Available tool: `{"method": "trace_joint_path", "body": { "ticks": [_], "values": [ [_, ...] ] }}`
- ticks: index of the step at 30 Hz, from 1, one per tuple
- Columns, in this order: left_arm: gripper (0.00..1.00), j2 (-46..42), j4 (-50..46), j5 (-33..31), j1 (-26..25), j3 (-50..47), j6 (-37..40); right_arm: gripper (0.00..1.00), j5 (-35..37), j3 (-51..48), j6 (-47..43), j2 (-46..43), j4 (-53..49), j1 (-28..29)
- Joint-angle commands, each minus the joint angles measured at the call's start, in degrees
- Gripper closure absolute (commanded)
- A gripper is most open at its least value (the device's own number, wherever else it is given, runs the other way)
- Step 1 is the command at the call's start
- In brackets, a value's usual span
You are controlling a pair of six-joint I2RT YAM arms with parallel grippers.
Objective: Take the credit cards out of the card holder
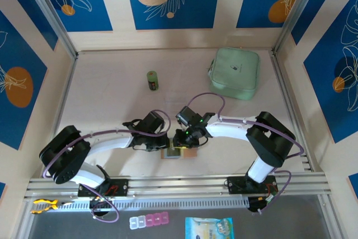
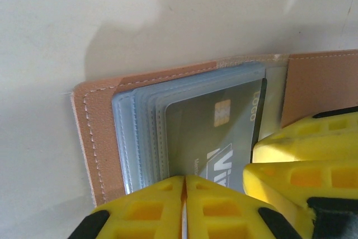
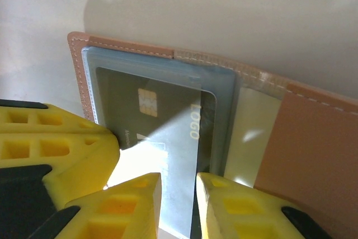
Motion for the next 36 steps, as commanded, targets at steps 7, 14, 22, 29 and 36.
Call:
{"method": "trace_joint_path", "body": {
  "ticks": [7, 14, 22, 29, 36],
  "values": [
    [0.8, -2.1, -4.2, -3.2, -0.5, -0.2, 1.4, 0.73, 3.3, -0.4, -0.4, -1.4, -5.9, -0.3],
    [0.73, -4.4, -4.9, -3.1, -0.5, 0.9, 0.8, 0.73, 2.5, -1.6, -0.1, -4.3, -3.7, -0.3],
    [0.82, -2.7, -3.2, -1.9, -0.5, 0.1, 0.6, 0.72, -4.0, -7.5, 1.3, -7.8, 8.0, -1.9],
    [0.85, -0.9, -3.1, -2.8, -0.5, -0.8, 0.5, 0.72, -6.1, -9.2, 1.3, -7.5, 11.4, -2.7],
    [0.86, -0.8, -4.2, -3.5, -0.5, -1.2, 0.9, 0.73, -7.4, -8.8, 1.2, -5.8, 12.8, -2.8]
  ]
}}
